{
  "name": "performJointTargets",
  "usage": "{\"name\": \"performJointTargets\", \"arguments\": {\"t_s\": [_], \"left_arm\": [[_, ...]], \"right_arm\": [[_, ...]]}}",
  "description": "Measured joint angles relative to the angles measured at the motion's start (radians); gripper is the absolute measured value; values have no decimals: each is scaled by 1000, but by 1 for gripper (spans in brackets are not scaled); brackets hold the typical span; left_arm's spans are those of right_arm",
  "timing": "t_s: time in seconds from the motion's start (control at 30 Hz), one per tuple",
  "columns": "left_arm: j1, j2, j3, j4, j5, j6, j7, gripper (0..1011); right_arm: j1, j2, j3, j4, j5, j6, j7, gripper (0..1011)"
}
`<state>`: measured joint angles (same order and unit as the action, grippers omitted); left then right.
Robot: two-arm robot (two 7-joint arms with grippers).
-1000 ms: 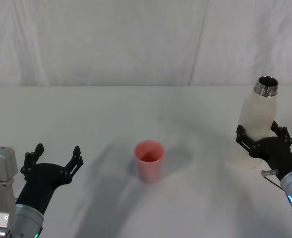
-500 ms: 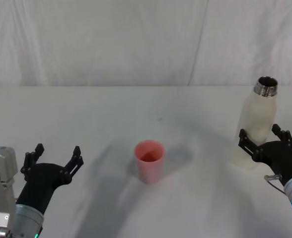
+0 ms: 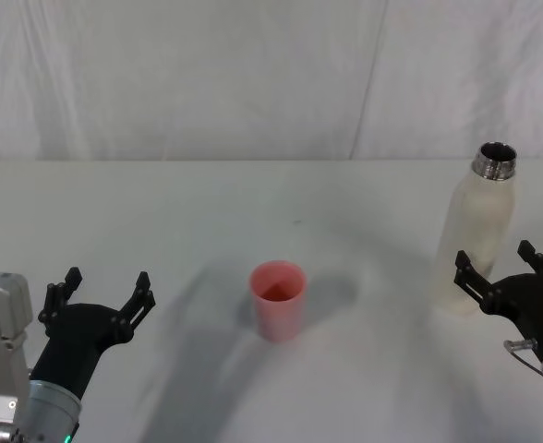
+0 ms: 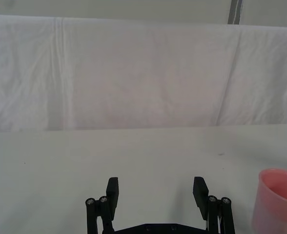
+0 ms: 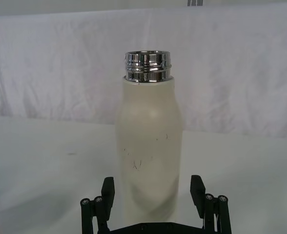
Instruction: Grasp the thermos with one hand and pour water into the cup lid.
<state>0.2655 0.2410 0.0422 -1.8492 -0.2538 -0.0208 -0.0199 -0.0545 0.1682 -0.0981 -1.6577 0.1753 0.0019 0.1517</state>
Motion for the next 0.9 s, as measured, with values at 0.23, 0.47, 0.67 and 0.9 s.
{"name": "performJointTargets", "arguments": {"t_s": [0.23,0.47,0.67,0.9], "left_arm": [[0,0,0,0,0,0,0,1001],[0,0,0,0,0,0,0,1001],[0,0,0,0,0,0,0,1001],[0,0,0,0,0,0,0,1001]], "right_arm": [[-52,9,5,-60,-18,1,-10,1001],[-95,10,13,-108,-32,6,-19,1001],[-130,9,19,-144,-47,11,-28,1001],[-154,9,25,-167,-58,18,-29,1001]]}}
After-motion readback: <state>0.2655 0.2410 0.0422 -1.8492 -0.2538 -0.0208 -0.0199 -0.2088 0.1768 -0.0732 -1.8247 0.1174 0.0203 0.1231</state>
